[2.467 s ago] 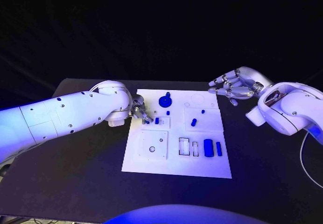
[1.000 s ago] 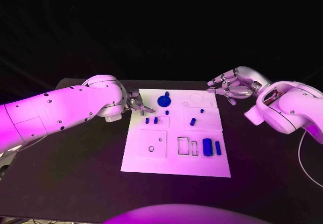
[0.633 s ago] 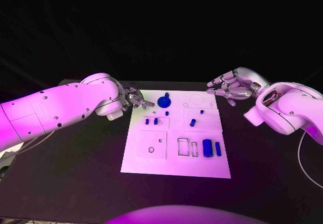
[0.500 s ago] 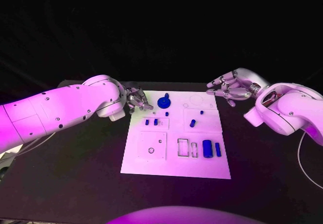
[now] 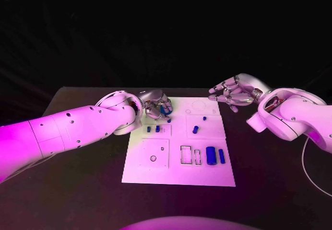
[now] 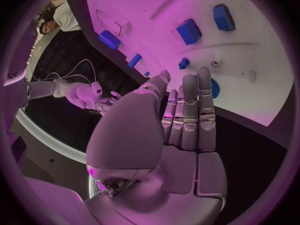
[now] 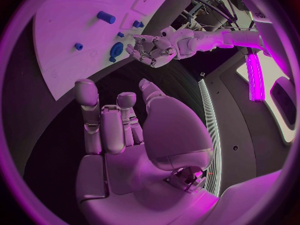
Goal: Assemble the parts on the task board
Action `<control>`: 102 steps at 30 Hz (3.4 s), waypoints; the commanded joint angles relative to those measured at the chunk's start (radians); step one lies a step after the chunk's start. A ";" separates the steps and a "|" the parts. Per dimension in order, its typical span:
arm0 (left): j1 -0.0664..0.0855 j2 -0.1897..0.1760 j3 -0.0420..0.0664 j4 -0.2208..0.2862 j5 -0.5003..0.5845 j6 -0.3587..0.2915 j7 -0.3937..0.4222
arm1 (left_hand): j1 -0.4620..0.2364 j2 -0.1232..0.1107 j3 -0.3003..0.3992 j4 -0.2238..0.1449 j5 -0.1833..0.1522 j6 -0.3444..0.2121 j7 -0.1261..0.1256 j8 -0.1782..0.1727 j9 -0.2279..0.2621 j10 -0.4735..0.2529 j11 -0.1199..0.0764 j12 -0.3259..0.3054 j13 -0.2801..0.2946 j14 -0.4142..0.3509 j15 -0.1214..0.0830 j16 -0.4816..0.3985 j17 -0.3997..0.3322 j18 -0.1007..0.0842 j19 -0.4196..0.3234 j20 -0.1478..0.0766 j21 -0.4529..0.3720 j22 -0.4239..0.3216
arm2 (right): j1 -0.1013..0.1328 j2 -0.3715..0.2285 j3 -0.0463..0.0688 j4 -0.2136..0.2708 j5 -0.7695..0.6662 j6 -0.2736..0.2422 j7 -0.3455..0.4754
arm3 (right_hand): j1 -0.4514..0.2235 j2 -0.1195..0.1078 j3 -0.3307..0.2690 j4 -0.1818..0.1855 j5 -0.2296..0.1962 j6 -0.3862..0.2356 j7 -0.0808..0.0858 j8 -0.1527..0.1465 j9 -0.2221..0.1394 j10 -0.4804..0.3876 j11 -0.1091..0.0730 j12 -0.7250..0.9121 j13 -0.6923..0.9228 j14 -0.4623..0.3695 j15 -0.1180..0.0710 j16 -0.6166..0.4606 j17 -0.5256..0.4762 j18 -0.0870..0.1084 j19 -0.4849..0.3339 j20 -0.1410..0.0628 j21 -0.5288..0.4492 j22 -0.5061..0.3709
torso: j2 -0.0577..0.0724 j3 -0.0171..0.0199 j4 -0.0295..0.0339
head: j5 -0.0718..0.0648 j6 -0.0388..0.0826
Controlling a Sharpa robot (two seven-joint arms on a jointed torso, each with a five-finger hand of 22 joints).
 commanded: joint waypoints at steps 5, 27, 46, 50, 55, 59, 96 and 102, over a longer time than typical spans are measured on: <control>-0.011 0.033 -0.006 -0.034 -0.205 0.040 0.036 | -0.014 0.022 -0.028 0.003 -0.028 0.056 0.000 -0.033 -0.053 0.037 -0.010 -0.014 -0.055 0.155 -0.011 0.336 0.282 0.009 0.109 -0.014 0.054 0.027 | -0.001 0.001 0.000 0.001 -0.001 0.010 0.006 | 0.009 0.004 0.001 0.004 0.007 -0.005 -0.001 0.005 -0.001 -0.008 0.000 0.004 0.000 0.038 -0.005 -0.002 0.002 0.006 -0.003 -0.001 -0.003 0.000 | 0.002 -0.0003 -0.0016 | -0.005 0.004; -0.014 0.075 -0.006 -0.074 -0.261 0.106 -0.025 | 0.009 0.033 0.035 0.001 -0.021 0.135 -0.002 -0.065 -0.115 0.128 -0.025 -0.055 -0.126 0.263 -0.026 0.606 0.532 -0.064 0.239 -0.029 0.595 0.388 | -0.001 0.004 0.000 0.001 -0.002 0.011 0.008 | 0.011 0.005 0.002 0.004 0.008 -0.005 -0.001 0.005 -0.001 -0.008 0.000 0.004 0.000 0.038 -0.005 -0.002 0.002 0.006 -0.003 -0.001 -0.003 0.001 | 0.001 0.0004 -0.0008 | -0.007 -0.001; -0.017 0.110 -0.006 -0.106 -0.262 0.135 -0.048 | 0.003 0.028 0.063 0.001 -0.025 0.153 0.000 -0.070 -0.124 0.146 -0.025 -0.074 -0.138 0.268 -0.027 0.608 0.521 -0.072 0.246 -0.030 0.652 0.430 | -0.001 0.005 0.000 0.003 -0.002 0.012 0.009 | 0.012 0.006 0.002 0.005 0.012 -0.005 -0.001 0.005 -0.001 -0.008 0.000 0.006 0.001 0.038 -0.005 -0.002 0.002 0.006 -0.003 -0.001 -0.004 0.000 | 0.000 0.0010 0.0003 | -0.002 -0.010; -0.017 0.112 -0.006 -0.109 -0.264 0.150 -0.057 | 0.006 0.030 0.074 -0.002 -0.026 0.163 -0.001 -0.069 -0.126 0.158 -0.027 -0.076 -0.139 0.270 -0.028 0.609 0.520 -0.073 0.247 -0.031 0.663 0.438 | -0.001 0.005 0.000 0.003 -0.002 0.013 0.008 | 0.012 0.006 0.002 0.005 0.012 -0.005 -0.001 0.005 -0.001 -0.008 0.000 0.006 0.001 0.038 -0.005 -0.002 0.002 0.006 -0.003 -0.001 -0.004 0.000 | 0.000 0.0004 -0.0002 | -0.003 -0.011; -0.018 0.114 -0.005 -0.111 -0.274 0.150 -0.066 | 0.038 0.044 0.114 -0.029 -0.030 0.192 -0.001 -0.061 -0.127 0.194 -0.034 -0.073 -0.134 0.274 -0.036 0.614 0.520 -0.077 0.251 -0.035 0.696 0.461 | -0.001 0.005 0.000 0.003 -0.002 0.014 0.008 | 0.012 0.006 0.002 0.005 0.012 -0.005 -0.001 0.005 -0.001 -0.008 0.000 0.006 0.001 0.038 -0.005 -0.002 0.002 0.006 -0.003 -0.001 -0.004 0.000 | 0.000 0.0012 0.0000 | -0.004 -0.012; -0.018 0.111 -0.005 -0.108 -0.282 0.138 -0.072 | 0.065 0.046 0.160 -0.064 -0.032 0.206 0.005 -0.060 -0.130 0.215 -0.033 -0.076 -0.131 0.277 -0.037 0.616 0.519 -0.082 0.255 -0.039 0.728 0.482 | -0.001 0.005 0.000 0.003 -0.002 0.014 0.008 | 0.012 0.006 0.002 0.005 0.012 -0.005 -0.001 0.005 -0.001 -0.008 0.000 0.006 0.001 0.038 -0.005 -0.002 0.002 0.006 -0.003 -0.001 -0.004 0.000 | 0.000 0.0003 0.0005 | -0.005 -0.014; -0.002 -0.037 0.043 0.003 -0.120 0.072 -0.040 | -0.011 0.018 0.300 -0.143 -0.029 0.233 0.014 -0.077 -0.153 0.250 -0.028 -0.122 -0.119 0.280 -0.031 0.617 0.493 -0.091 0.253 -0.034 0.797 0.541 | -0.001 -0.001 0.000 0.005 0.001 0.013 0.008 | 0.013 0.007 0.002 0.005 0.014 -0.004 -0.001 0.006 -0.001 -0.005 -0.001 0.010 0.004 0.038 -0.005 -0.001 0.004 0.006 -0.002 -0.001 -0.004 0.000 | 0.000 -0.0005 0.0011 | -0.001 -0.001; -0.007 -0.034 0.041 -0.007 -0.119 0.092 -0.042 | -0.013 0.017 0.300 -0.143 -0.029 0.234 0.013 -0.077 -0.153 0.251 -0.029 -0.123 -0.118 0.279 -0.031 0.617 0.492 -0.090 0.253 -0.034 0.796 0.540 | -0.001 0.000 0.000 0.005 0.001 0.013 0.008 | 0.013 0.007 0.002 0.007 0.017 -0.003 -0.001 0.007 0.000 -0.004 -0.001 0.012 0.005 0.038 -0.006 -0.002 0.003 0.006 -0.002 -0.001 -0.005 -0.001 | 0.001 -0.0003 0.0002 | -0.002 -0.006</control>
